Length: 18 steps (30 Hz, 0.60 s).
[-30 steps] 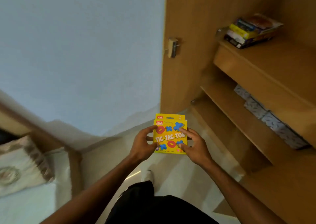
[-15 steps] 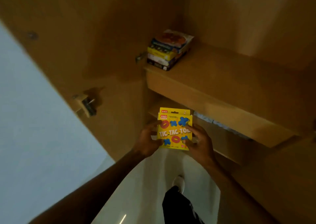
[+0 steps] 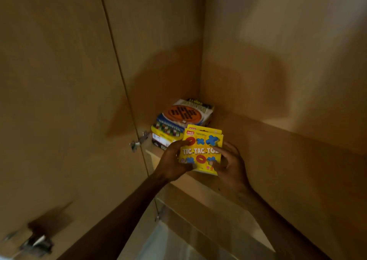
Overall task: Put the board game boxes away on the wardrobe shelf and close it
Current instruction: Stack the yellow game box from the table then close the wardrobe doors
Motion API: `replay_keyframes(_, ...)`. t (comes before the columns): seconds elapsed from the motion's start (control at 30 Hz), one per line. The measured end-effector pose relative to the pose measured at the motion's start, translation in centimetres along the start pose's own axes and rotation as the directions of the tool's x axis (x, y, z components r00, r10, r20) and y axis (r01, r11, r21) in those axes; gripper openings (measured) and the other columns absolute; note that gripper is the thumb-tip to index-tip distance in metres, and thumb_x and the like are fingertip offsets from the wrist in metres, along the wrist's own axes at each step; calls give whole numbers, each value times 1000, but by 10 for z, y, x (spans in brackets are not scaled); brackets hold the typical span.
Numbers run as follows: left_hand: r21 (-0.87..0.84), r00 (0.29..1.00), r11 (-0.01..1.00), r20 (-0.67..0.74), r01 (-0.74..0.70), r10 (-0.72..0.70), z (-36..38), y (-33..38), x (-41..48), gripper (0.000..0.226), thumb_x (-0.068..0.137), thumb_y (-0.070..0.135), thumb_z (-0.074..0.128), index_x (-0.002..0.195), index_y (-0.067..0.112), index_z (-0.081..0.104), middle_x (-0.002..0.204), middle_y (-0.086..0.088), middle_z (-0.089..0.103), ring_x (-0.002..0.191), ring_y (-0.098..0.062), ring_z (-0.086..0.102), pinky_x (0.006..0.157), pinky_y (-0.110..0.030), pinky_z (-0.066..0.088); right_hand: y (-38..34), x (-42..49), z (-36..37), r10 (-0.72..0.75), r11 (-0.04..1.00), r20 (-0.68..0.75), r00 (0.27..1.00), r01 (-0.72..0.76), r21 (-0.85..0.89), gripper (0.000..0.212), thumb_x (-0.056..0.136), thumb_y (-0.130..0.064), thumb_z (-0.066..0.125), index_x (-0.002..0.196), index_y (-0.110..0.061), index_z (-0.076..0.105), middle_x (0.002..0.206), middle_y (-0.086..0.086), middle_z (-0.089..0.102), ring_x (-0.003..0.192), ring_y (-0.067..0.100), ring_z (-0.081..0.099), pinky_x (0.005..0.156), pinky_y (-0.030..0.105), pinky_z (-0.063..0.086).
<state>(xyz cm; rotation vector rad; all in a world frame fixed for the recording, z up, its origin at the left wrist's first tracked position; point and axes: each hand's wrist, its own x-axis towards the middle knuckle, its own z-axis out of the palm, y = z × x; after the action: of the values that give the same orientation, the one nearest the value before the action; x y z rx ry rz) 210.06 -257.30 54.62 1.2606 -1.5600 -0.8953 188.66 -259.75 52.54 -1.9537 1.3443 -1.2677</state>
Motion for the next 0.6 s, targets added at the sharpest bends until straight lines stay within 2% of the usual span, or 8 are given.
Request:
replay_keyframes(0.07, 59, 998, 997, 43, -53, 50, -12, -4, 33, 74, 63, -2, 86, 128, 16, 56, 134, 0, 45, 113, -4, 55, 77, -18, 56, 3, 35, 5, 0, 1000, 0, 1000, 0, -15, 42, 75, -10, 79, 116, -15, 68, 128, -7, 42, 121, 5, 44, 100, 8, 36)
replay_keyframes(0.13, 146, 993, 985, 86, -96, 84, -26, -8, 65, 69, 62, 1, 88, 124, 11, 59, 136, -5, 45, 119, -15, 52, 84, -17, 54, 4, 64, 11, 3, 1000, 8, 1000, -3, 8, 42, 74, -8, 79, 114, -15, 68, 126, -6, 44, 121, 13, 49, 100, 27, 46)
replay_keyframes(0.2, 190, 994, 978, 83, -90, 76, -41, -12, 98, 64, 63, 3, 88, 122, 8, 63, 138, -7, 46, 123, -21, 51, 87, -15, 53, 6, 93, 21, -22, 999, 10, 1000, 22, 46, 42, 72, -7, 80, 112, -16, 68, 125, -4, 46, 119, 19, 54, 95, 38, 52)
replay_keyframes(0.33, 221, 997, 975, 71, -23, 7, -63, -14, 144, 44, 70, 1, 83, 112, 6, 69, 127, -6, 56, 118, -23, 56, 79, -12, 51, 8, 134, 43, -30, 999, 36, 999, 28, 39, 32, 74, -9, 80, 104, -12, 71, 126, 1, 48, 115, 21, 57, 93, 34, 51)
replay_keyframes(0.37, 259, 998, 966, 56, -10, -5, -66, -15, 149, 37, 73, 2, 81, 109, 5, 70, 124, -5, 57, 117, -22, 57, 78, -12, 48, 9, 139, 48, -25, 999, 61, 998, 23, 40, 27, 75, -11, 80, 101, -13, 72, 125, 3, 50, 116, 22, 57, 94, 35, 51)
replay_keyframes(0.43, 442, 999, 897, -18, -29, 41, -73, -20, 157, 26, 80, 11, 77, 105, 11, 74, 121, 0, 57, 117, -17, 55, 85, -19, 44, 10, 147, 59, -14, 1000, 152, 988, 11, 22, 24, 77, -15, 78, 101, -13, 73, 126, 5, 52, 123, 23, 54, 99, 37, 48)
replay_keyframes(0.5, 625, 991, 780, -79, -39, 113, -79, -28, 158, 25, 84, 19, 72, 109, 20, 74, 123, 2, 55, 119, -17, 50, 94, -27, 42, 11, 153, 68, -18, 1000, 241, 970, 22, -12, 31, 81, -18, 76, 111, -14, 71, 138, 8, 46, 134, 21, 43, 104, 36, 44)
replay_keyframes(0.6, 724, 988, 688, -80, -35, 134, -85, -42, 151, 41, 84, 17, 65, 125, 25, 64, 133, -6, 53, 127, -26, 44, 105, -38, 41, 10, 163, 82, -48, 997, 312, 949, 67, -49, 39, 88, -13, 66, 126, -11, 62, 151, 11, 34, 140, 25, 34, 101, 31, 43)
